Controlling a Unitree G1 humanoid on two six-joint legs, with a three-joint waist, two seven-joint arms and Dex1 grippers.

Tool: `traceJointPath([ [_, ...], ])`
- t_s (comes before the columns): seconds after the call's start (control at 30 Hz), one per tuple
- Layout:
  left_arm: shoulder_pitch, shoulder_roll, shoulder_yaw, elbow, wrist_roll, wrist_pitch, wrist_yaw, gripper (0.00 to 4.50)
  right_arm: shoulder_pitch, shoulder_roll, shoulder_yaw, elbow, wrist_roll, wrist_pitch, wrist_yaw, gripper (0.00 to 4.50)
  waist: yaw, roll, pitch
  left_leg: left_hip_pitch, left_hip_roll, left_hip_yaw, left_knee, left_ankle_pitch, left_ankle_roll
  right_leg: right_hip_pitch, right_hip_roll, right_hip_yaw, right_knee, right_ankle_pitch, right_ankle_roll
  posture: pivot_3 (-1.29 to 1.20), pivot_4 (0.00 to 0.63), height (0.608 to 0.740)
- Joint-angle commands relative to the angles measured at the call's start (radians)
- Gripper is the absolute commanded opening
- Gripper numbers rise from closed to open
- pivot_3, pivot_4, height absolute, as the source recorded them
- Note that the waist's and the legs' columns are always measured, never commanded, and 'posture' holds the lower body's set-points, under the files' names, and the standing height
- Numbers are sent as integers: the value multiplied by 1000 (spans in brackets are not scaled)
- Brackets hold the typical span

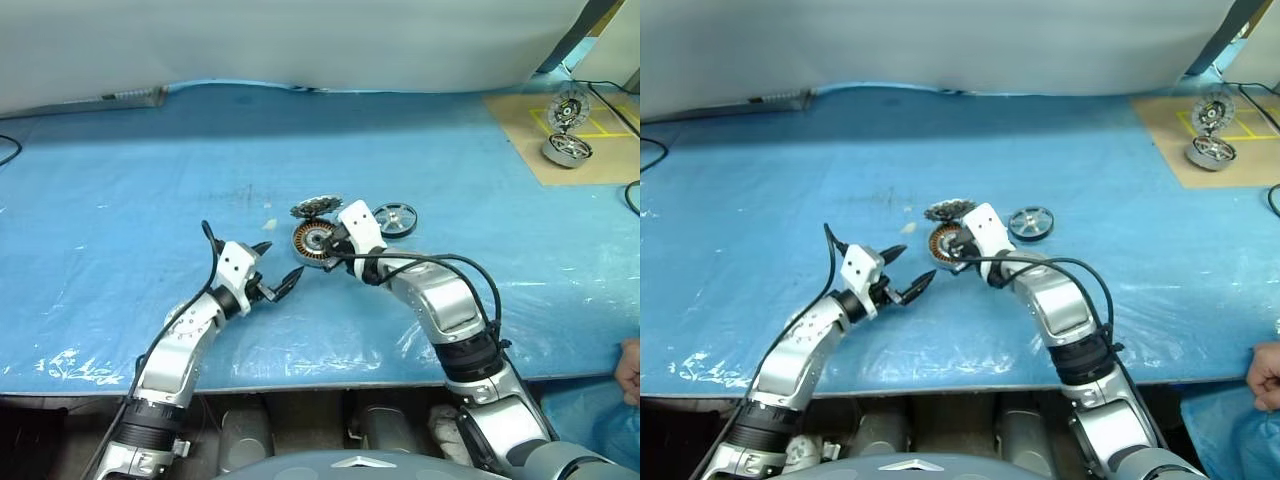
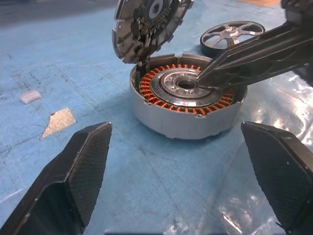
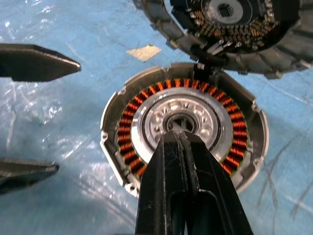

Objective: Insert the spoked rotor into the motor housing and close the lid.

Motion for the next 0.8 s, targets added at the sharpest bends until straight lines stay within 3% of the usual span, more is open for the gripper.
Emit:
traceJointPath([
  [0.03,4,1,-2,-24,0,-14,1,4500,23,-10,0,-86,32,17,21,15,0,0,0,0,0,0,0,0,0,0,0,0,0,0,0,0,150,740],
  [0.3,-76,48,88,27,-63,127,6,4500,48,-45,-159,-221,143,21,59,15,1,0,0,0,0,0,1,0,0,0,0,0,1,0,0,0,150,740],
  [0.43,-147,80,123,83,-108,209,-28,4500,167,-79,-213,-213,122,-81,34,15,8,0,0,1,0,0,0,0,0,2,0,0,-1,0,0,0,150,740],
  [0.53,-159,92,112,90,-110,212,-57,4500,204,-112,-232,-176,66,-120,-23,15,7,0,0,0,-1,0,0,0,0,1,0,0,-3,0,0,0,150,740],
  [0.77,-102,72,60,58,-79,126,-93,4500,126,-144,-312,-178,76,-34,-84,15,-4,0,0,1,-1,0,0,0,0,2,0,0,-1,0,1,0,150,740],
  [0.8,-88,69,52,52,-79,120,-96,4500,110,-151,-320,-185,84,-10,-85,189,-3,0,0,1,-1,0,0,0,0,2,0,0,-1,0,1,0,150,740],
])
